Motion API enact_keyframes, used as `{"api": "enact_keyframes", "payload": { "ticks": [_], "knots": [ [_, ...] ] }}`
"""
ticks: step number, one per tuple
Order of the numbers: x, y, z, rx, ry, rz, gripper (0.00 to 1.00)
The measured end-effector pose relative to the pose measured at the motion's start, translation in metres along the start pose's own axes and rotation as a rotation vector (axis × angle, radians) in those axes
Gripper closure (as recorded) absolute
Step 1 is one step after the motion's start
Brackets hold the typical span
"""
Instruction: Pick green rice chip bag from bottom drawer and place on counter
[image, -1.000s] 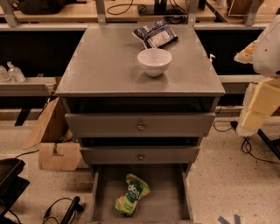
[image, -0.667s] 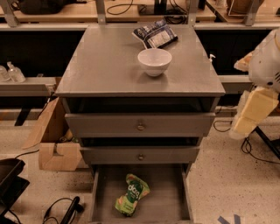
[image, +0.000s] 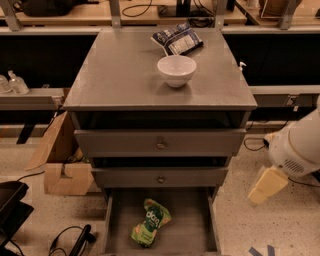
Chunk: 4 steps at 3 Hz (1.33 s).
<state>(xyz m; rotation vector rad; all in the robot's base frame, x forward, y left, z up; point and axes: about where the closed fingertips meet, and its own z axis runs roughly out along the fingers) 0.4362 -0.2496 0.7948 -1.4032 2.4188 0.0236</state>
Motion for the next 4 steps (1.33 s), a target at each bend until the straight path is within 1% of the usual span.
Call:
{"api": "enact_keyframes", "payload": {
  "ticks": [1,2,3,4],
  "knots": [
    [0.024,0.013,0.076,-0.031,-0.043,0.102,0.0],
    [0.016,-0.004,0.089,0.027,-0.096,0.116,0.0],
    [0.016,-0.004,0.089,0.028,-0.097,0.116,0.0],
    [0.008,-0.005,0.099,0.024,-0.119,0.107,0.0]
  ]
}}
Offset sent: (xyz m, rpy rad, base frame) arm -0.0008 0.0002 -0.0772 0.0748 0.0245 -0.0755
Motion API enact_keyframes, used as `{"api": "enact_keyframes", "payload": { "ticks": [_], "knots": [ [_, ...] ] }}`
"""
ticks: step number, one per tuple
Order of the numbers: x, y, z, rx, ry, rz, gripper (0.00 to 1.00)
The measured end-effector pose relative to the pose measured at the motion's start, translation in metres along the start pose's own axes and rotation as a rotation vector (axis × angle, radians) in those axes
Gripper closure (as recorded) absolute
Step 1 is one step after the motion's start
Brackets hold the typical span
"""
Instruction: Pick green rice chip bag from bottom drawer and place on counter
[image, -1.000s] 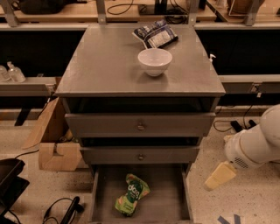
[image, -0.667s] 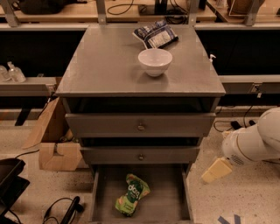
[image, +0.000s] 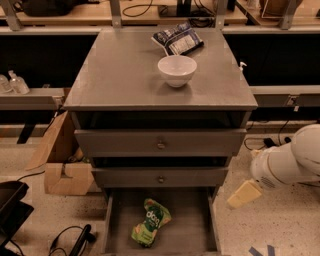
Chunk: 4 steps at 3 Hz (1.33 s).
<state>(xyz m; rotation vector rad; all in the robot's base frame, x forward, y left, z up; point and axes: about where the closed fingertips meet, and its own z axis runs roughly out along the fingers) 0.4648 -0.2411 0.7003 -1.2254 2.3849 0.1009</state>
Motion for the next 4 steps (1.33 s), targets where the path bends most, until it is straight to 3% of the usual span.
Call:
{"api": "enact_keyframes", "payload": {
  "ticks": [1,2,3,4],
  "knots": [
    [-0.026,-0.001,0.053,-0.041,-0.097,-0.031,0.0],
    [-0.046,-0.004,0.159,-0.091,-0.244,-0.042,0.0],
    [-0.038,-0.002,0.215,-0.115,-0.301,-0.03,0.0],
    [0.012,0.012,0.232,-0.107,-0.257,0.007,0.0]
  ]
}}
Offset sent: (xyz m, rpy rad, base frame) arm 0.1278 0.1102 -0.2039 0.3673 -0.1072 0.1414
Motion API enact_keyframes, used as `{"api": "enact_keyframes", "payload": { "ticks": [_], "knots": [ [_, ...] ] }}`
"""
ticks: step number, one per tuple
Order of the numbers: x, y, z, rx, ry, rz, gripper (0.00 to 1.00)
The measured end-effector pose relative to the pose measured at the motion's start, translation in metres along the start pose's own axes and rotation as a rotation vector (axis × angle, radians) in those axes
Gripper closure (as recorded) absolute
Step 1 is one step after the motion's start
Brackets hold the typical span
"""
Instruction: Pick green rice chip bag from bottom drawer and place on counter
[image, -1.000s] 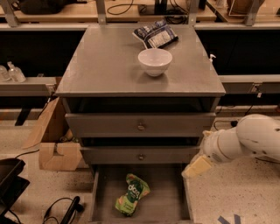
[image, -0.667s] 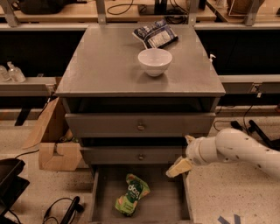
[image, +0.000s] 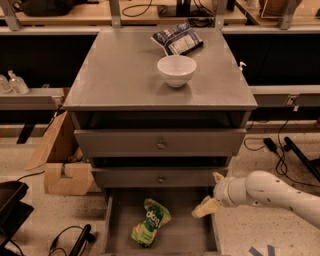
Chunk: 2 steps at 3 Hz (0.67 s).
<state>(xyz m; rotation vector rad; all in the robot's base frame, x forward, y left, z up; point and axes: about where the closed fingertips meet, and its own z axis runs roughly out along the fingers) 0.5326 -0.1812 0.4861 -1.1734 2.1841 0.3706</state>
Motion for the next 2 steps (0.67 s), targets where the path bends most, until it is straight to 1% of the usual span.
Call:
{"api": "enact_keyframes", "payload": {
  "ticks": [1,2],
  "knots": [
    [0.0,0.0,0.0,0.0,0.0,0.0,0.0],
    [0.014,0.017,0.043,-0.049,-0.01,0.038,0.0]
  ]
}}
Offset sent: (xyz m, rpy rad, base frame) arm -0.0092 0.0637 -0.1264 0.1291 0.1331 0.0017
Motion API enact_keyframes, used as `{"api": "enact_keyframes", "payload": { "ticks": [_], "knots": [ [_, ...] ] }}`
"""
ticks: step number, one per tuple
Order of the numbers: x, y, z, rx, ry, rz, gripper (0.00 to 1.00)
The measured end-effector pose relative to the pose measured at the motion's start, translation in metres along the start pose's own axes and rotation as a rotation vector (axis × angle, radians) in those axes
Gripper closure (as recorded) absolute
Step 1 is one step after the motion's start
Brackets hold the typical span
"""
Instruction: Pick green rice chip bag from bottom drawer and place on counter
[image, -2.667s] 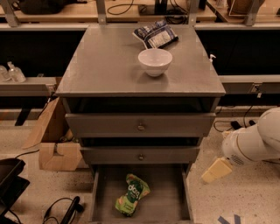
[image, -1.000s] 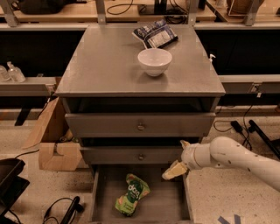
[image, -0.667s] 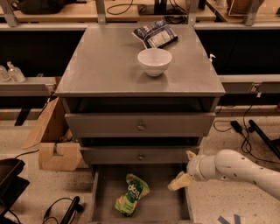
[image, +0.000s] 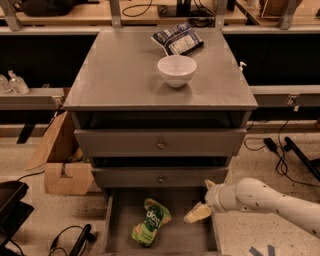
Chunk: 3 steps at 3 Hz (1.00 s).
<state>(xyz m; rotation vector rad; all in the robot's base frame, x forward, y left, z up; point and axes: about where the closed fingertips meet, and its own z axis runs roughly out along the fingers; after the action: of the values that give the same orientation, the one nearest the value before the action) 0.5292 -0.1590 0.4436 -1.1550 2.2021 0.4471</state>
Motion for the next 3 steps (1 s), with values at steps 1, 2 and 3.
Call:
{"api": "enact_keyframes", "payload": {
  "ticks": [1,2,3],
  "knots": [
    [0.026,0.041,0.093,-0.103,-0.054,0.074,0.0],
    [0.032,0.058,0.149,-0.158,-0.087,0.104,0.0],
    [0.035,0.067,0.206,-0.194,-0.084,0.149,0.0]
  ]
}}
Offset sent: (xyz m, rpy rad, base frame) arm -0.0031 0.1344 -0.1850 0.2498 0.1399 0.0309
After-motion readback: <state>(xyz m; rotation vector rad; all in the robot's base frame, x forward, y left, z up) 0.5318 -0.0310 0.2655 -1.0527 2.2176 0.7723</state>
